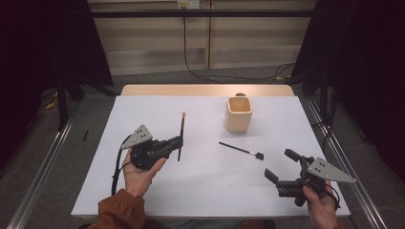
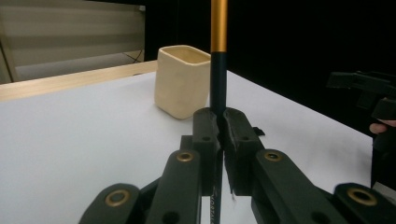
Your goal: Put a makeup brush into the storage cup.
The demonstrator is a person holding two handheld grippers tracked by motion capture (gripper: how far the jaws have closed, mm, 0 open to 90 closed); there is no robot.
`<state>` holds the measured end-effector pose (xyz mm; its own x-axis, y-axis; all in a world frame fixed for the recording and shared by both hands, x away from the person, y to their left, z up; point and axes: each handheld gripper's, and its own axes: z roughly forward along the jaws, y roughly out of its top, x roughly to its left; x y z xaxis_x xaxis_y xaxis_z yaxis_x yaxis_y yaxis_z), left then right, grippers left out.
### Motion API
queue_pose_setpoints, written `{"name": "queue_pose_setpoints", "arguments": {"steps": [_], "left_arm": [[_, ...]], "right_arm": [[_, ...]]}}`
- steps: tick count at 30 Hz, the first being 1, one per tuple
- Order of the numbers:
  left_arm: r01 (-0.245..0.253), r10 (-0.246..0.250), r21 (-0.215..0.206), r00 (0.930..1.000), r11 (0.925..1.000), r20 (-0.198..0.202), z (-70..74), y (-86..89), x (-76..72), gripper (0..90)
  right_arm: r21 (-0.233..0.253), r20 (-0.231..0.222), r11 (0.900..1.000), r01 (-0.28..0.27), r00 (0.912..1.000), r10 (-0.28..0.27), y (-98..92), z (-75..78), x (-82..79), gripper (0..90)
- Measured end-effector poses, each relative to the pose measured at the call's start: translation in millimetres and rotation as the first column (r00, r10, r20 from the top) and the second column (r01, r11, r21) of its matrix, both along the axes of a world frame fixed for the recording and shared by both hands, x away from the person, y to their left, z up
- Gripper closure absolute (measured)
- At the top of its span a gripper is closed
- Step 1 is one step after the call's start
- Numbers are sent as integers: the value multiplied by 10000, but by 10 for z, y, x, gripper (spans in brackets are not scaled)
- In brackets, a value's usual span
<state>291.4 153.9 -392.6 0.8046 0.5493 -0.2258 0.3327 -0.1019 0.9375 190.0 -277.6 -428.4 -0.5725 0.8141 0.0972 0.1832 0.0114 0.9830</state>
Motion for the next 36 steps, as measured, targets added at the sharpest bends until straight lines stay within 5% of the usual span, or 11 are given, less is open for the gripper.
{"name": "queue_pose_setpoints", "arguments": {"steps": [16,19,21,30,36], "left_arm": [[402,-402,-63,9992,9992,-46,5,-195,13,843],[509,-509,11,9987,9987,1,4,-230,5,843],[527,-527,16,9986,9986,-14,4,-254,-1,843],[608,-608,31,9981,9981,-1,-7,-310,-8,843],[703,-703,50,9975,9975,4,-2,-374,4,843]], "right_arm": [[344,-163,9900,-1371,9903,1377,182,107,151,0],[377,-33,9887,-1449,9894,1451,224,149,182,0],[-11,64,9888,-1492,9888,1492,252,184,206,0],[228,-308,9809,-1933,9805,1939,382,217,333,0],[323,-143,9779,-2064,9782,2070,432,257,385,0]]}}
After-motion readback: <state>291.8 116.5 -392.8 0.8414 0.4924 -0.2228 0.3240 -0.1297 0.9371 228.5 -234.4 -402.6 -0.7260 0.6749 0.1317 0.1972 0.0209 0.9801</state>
